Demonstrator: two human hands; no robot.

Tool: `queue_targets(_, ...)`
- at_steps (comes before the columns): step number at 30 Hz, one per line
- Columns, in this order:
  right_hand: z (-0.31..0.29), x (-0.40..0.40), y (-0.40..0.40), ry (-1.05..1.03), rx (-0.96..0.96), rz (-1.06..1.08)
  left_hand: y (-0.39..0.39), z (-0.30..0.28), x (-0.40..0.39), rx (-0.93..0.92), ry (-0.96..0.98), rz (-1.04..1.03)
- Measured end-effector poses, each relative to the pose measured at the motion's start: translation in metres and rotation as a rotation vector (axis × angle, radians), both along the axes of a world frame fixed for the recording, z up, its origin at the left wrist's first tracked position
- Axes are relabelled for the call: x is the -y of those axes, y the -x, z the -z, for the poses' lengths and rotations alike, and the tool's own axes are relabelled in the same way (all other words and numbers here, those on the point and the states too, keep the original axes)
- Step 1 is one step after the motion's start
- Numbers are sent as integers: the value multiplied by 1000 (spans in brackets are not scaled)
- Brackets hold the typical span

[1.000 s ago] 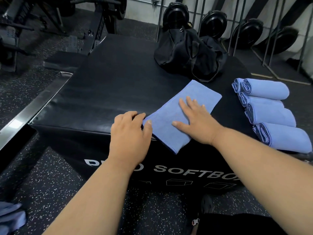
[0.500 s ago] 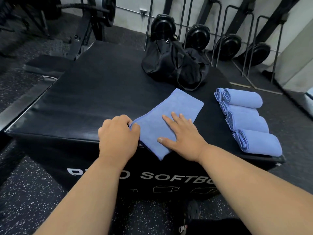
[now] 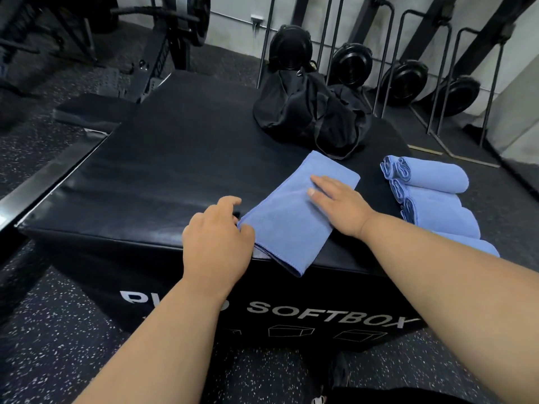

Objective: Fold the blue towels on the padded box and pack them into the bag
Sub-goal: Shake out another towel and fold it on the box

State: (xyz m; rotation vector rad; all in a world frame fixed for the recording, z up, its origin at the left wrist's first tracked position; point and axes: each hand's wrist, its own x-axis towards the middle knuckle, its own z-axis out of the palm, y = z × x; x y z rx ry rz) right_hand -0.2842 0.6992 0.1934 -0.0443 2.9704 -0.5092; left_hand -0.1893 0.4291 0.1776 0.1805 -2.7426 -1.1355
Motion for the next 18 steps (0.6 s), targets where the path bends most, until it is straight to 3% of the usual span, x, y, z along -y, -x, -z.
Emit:
queue_targets(11,1,-13,51,-224,77,-135,10,20,-9,-113,101,70)
queue_targets(15,-4,6,39,-351,-1,-162,11,18,-11,-98,57,31)
queue_targets(18,8,46,-2,-307,-29,-224,14,19,-12,-88,45,6)
